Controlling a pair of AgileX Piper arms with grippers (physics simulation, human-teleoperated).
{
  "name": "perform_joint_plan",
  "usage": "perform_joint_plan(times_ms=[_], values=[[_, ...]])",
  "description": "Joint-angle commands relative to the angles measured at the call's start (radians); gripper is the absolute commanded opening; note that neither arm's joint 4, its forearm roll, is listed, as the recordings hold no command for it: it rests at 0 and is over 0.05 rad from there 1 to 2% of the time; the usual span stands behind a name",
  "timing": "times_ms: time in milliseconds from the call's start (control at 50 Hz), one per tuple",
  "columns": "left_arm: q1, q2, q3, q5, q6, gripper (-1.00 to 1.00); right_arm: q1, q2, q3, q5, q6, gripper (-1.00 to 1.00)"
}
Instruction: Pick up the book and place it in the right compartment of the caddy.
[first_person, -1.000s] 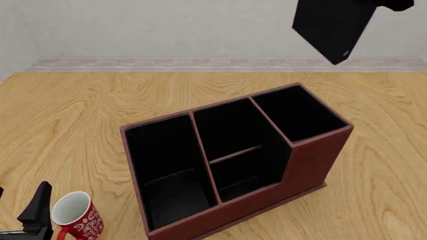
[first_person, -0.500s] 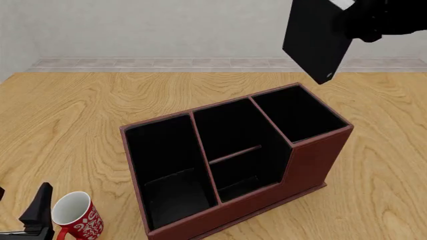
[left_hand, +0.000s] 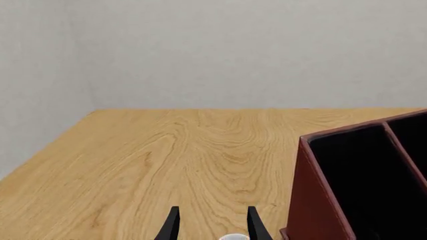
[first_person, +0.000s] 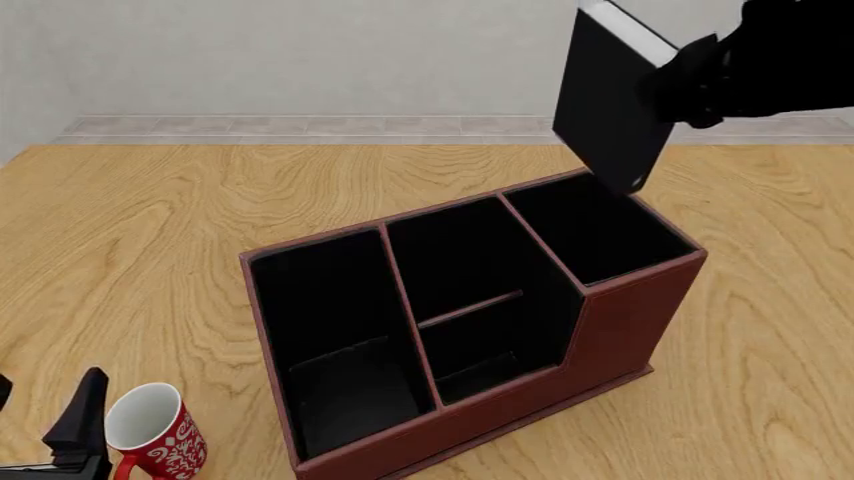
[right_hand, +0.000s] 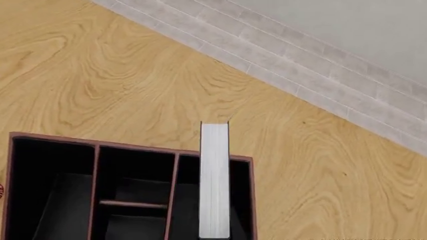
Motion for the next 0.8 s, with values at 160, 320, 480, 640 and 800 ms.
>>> perform_joint_plan(times_ms=[160, 320, 480, 640, 800], values=[[0.006, 0.0, 0.003, -0.001, -0.001, 1.0, -0.012, 0.002, 0.079, -0.073, 0.027, -1.0], [0.004, 0.0, 0.007, -0.005, 0.0, 1.0, -0.013, 0.003, 0.107, -0.094, 0.032, -1.0], [0.002, 0.0, 0.009, -0.004, 0.0, 1.0, -0.019, -0.01, 0.157, -0.117, 0.036, -1.0], [-0.001, 0.0, 0.008, -0.002, 0.002, 1.0, -0.021, -0.024, 0.195, -0.139, 0.049, -1.0], [0.002, 0.0, 0.012, -0.002, 0.003, 1.0, -0.018, -0.028, 0.218, -0.15, 0.052, -1.0]])
